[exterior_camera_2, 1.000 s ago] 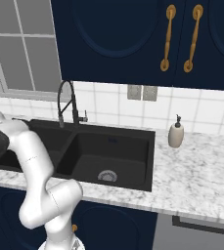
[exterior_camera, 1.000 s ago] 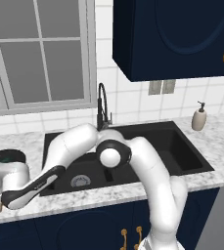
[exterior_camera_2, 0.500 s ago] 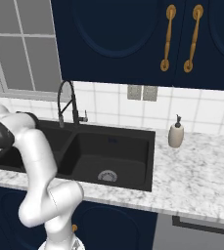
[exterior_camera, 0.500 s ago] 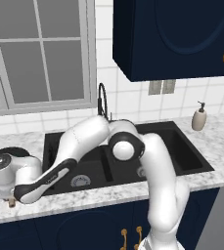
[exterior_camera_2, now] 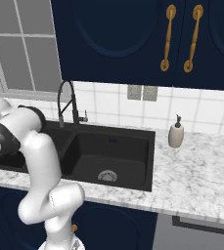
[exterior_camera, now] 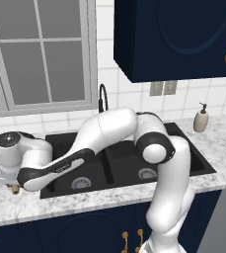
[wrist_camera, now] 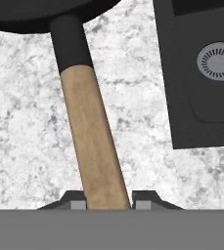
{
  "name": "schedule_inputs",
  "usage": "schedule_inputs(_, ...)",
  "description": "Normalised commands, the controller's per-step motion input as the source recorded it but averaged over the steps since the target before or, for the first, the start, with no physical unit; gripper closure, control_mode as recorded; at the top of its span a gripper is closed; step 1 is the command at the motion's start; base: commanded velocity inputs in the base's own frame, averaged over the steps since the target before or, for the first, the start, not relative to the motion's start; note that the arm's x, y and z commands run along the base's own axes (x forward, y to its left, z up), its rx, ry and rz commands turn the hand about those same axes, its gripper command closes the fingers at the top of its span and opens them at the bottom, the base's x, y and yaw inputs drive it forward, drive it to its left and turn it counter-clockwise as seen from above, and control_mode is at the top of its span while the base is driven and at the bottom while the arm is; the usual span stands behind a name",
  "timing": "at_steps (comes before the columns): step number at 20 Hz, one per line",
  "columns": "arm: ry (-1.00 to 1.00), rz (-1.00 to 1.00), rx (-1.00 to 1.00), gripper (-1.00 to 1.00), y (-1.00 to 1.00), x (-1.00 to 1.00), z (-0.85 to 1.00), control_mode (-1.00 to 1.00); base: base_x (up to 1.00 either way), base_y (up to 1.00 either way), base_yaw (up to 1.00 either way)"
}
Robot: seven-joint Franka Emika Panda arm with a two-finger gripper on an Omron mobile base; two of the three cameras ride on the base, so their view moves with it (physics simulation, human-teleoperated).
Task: Pick the pan and sponge and place them into the sink. Then turn on the water.
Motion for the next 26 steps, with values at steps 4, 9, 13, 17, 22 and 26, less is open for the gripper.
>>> schedule_inputs(4, 0.01, 0.0, 0.0, 1.0, -0.65, -0.4, 0.95, -1.0, 0.0, 0.0, 0.0)
schedule_inputs(9, -0.01, 0.0, 0.0, 1.0, -0.82, -0.85, 0.75, -1.0, 0.0, 0.0, 0.0)
schedule_inputs(13, 0.0, 0.0, 0.0, 1.0, -1.0, -0.6, 0.67, -1.0, 0.0, 0.0, 0.0)
schedule_inputs(17, 0.0, 0.0, 0.0, 1.0, -1.0, -0.34, 0.58, -1.0, 0.0, 0.0, 0.0)
schedule_inputs(22, 0.0, 0.0, 0.0, 1.0, -1.0, -0.62, 0.56, -1.0, 0.0, 0.0, 0.0)
schedule_inputs(26, 0.08, 0.0, 0.0, 1.0, -1.0, -0.15, 0.6, -1.0, 0.0, 0.0, 0.0)
